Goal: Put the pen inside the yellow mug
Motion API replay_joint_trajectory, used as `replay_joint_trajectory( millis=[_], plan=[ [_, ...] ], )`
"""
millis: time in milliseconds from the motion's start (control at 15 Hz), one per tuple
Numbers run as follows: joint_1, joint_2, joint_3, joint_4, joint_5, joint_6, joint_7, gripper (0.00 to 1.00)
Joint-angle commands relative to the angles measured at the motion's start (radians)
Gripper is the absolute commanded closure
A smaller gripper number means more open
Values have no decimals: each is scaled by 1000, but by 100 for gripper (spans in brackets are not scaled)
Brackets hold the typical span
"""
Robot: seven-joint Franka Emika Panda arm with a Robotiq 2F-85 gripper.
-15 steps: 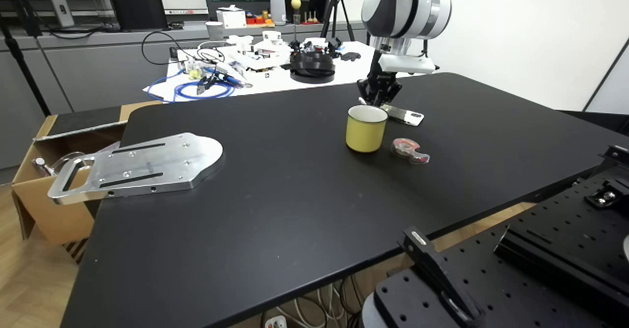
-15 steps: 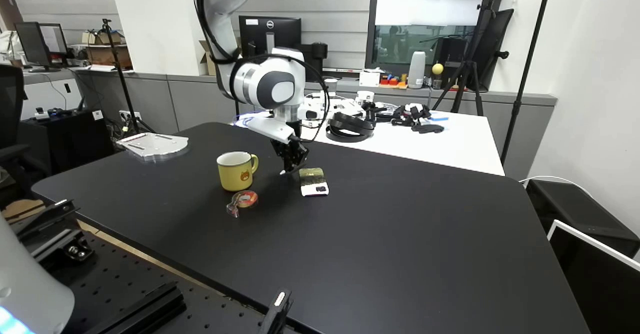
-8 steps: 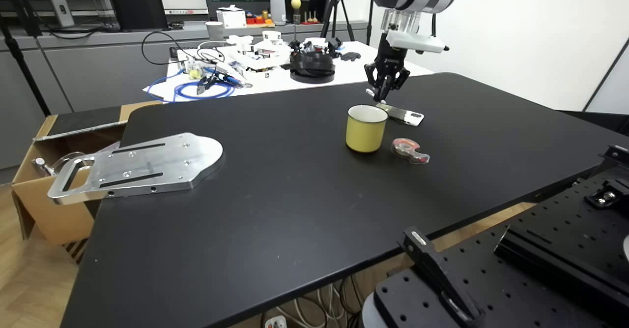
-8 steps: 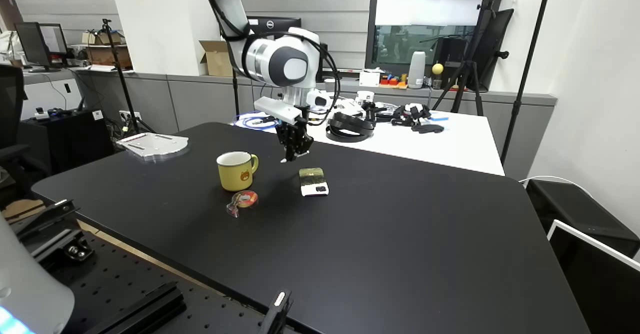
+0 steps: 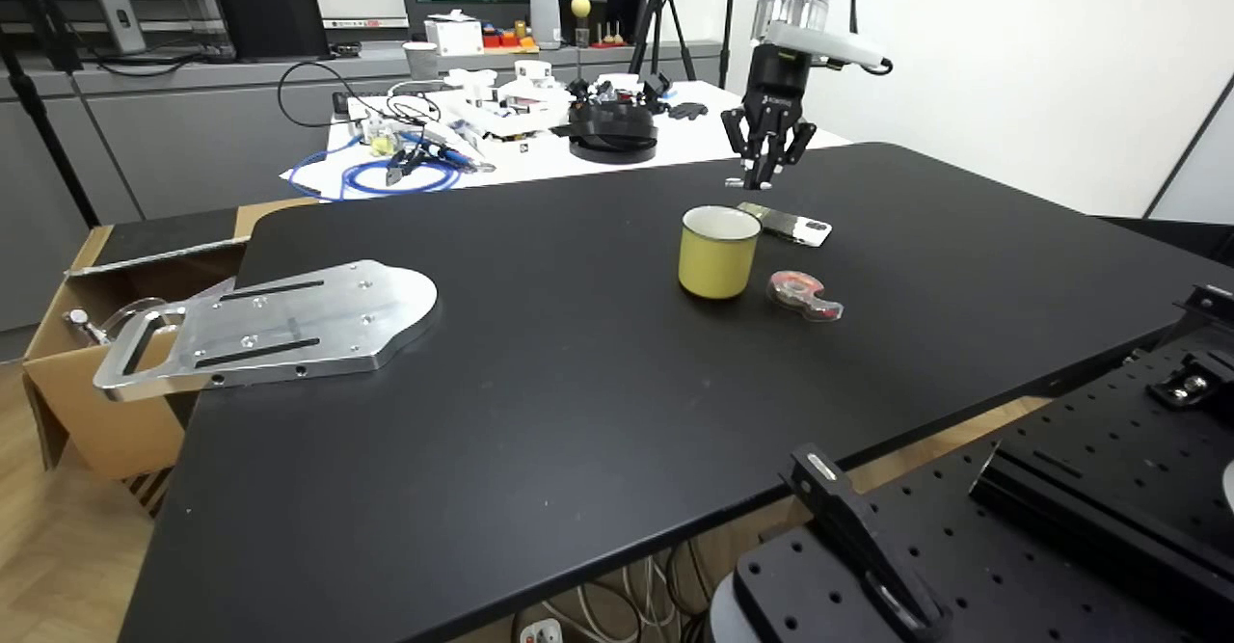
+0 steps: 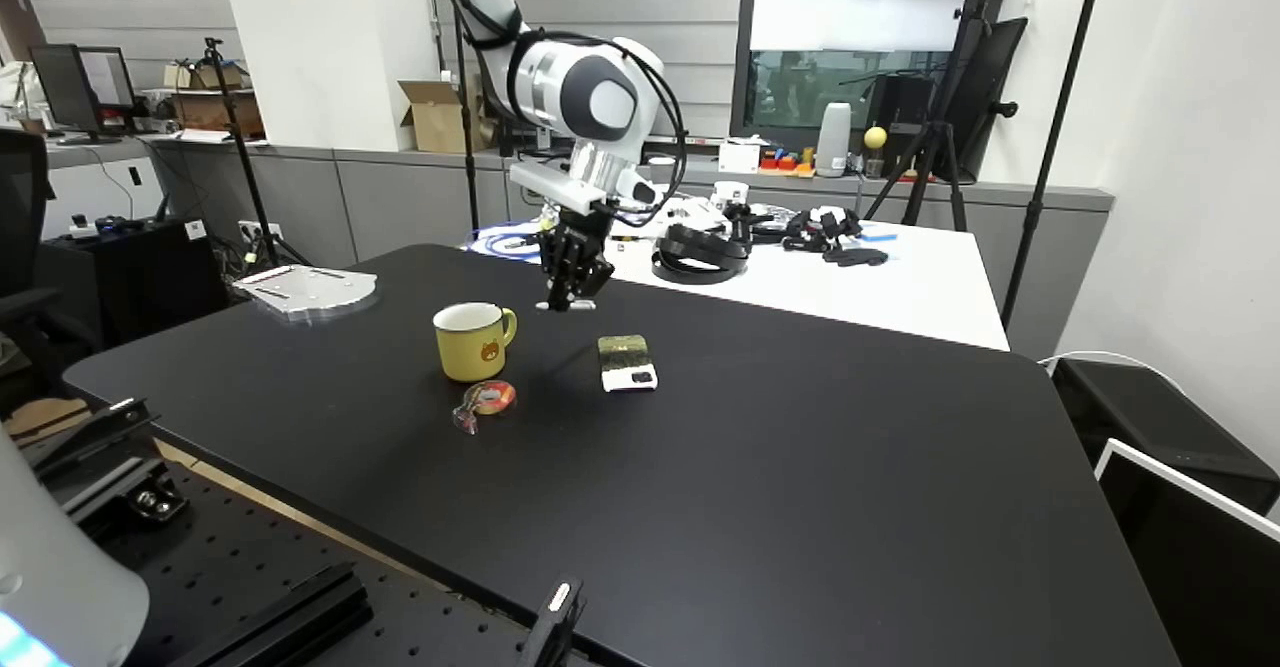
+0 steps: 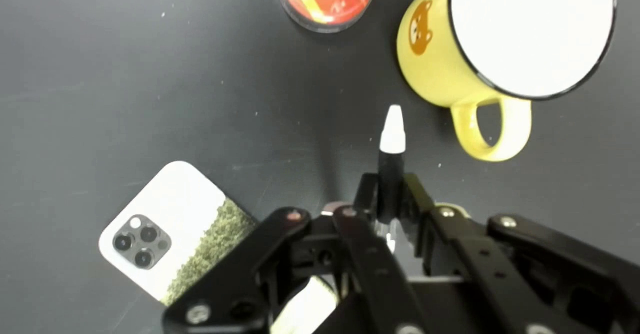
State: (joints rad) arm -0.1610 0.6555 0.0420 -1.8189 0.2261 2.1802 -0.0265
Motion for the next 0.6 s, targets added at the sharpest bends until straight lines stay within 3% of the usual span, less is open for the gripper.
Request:
replay_joint_trajectory(
  millis=[0,533],
  plan=[
    [-5,31,-7,107,31,-212,7,96],
    [2,94,-17,305,70,-583,15,96]
  ],
)
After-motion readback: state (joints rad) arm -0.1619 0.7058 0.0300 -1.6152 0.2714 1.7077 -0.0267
